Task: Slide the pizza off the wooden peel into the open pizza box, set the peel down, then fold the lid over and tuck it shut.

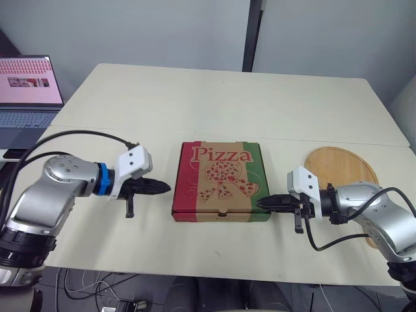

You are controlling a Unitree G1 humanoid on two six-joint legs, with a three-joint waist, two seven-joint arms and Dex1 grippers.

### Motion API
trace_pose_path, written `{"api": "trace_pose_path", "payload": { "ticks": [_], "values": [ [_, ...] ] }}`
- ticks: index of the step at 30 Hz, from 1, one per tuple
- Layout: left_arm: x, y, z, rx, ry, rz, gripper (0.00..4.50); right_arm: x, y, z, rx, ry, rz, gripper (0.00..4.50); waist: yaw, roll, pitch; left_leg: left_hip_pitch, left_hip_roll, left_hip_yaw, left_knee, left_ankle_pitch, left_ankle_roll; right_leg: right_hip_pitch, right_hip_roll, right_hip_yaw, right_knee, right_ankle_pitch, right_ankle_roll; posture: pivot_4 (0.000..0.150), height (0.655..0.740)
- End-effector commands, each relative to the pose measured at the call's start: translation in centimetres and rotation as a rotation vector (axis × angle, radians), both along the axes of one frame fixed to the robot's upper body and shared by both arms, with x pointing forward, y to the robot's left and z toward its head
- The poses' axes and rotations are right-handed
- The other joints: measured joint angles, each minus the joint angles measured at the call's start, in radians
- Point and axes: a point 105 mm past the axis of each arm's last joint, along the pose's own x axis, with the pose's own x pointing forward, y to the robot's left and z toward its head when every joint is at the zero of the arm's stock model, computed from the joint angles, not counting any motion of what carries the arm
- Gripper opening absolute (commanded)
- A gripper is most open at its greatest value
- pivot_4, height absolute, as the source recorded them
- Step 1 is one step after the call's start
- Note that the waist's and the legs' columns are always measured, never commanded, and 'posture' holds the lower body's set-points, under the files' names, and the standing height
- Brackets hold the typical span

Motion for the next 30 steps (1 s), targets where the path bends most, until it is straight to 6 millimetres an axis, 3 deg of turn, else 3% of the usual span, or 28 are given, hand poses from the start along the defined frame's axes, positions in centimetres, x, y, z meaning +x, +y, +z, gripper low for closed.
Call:
{"api": "trace_pose_path", "payload": {
  "ticks": [1,5,9,20,24,27,30],
  "values": [
    [-0.2,-0.4,0.7,-0.01,-0.044,-0.009,0.0,-0.1,0.3,0.5,0.003,-0.035,0.022,0.04,0.0,0.0,0.0,0.0,0.0,0.0,0.0,0.0,0.0,0.0,0.0,0.0,0.0,0.0,0.0,0.15,0.74],
    [0.3,-1.1,1.5,-0.062,-0.072,-0.001,0.0,-0.2,0.3,0.3,-0.003,-0.031,0.024,0.04,0.0,0.0,0.0,0.0,0.0,0.0,0.0,0.0,0.0,0.0,0.0,0.0,0.0,0.0,0.0,0.15,0.74],
    [-0.3,-2.2,0.6,-0.07,-0.036,-0.034,0.0,-0.3,0.4,0.1,-0.008,-0.029,0.024,0.04,0.0,0.0,0.0,0.0,0.0,0.0,0.0,0.0,0.0,0.0,0.0,0.0,0.0,0.0,0.0,0.15,0.74],
    [-0.8,-1.8,-5.1,0.066,0.029,-0.03,0.0,-0.1,0.3,-1.2,-0.044,-0.017,0.009,0.04,-0.001,0.002,-0.002,0.001,0.0,0.0,0.0,0.0,0.0,0.001,0.0,0.0,0.0,0.0,0.0,0.15,0.74],
    [-0.6,-1.3,-3.7,-0.012,-0.027,0.021,0.0,0.7,0.1,0.2,0.016,-0.08,-0.04,0.04,-0.002,0.003,-0.003,0.003,0.0,0.0,0.0,0.0,0.0,0.002,0.0,0.0,0.0,0.0,0.0,0.15,0.74],
    [1.1,1.4,-1.7,-0.104,-0.13,0.244,0.0,3.2,-1.9,1.8,0.06,-0.161,-0.198,0.04,-0.005,0.003,-0.003,0.003,0.0,0.001,0.0,0.0,0.0,0.002,0.0,0.001,0.001,0.0,0.0,0.15,0.74],
    [2.0,3.1,-1.8,-0.111,-0.18,0.375,0.0,5.1,-3.4,1.6,0.037,-0.213,-0.313,0.04,-0.004,0.002,-0.003,0.003,0.0,0.0,0.0,0.0,0.0,0.002,0.0,0.0,0.001,0.0,0.0,0.15,0.74]
  ]
}}
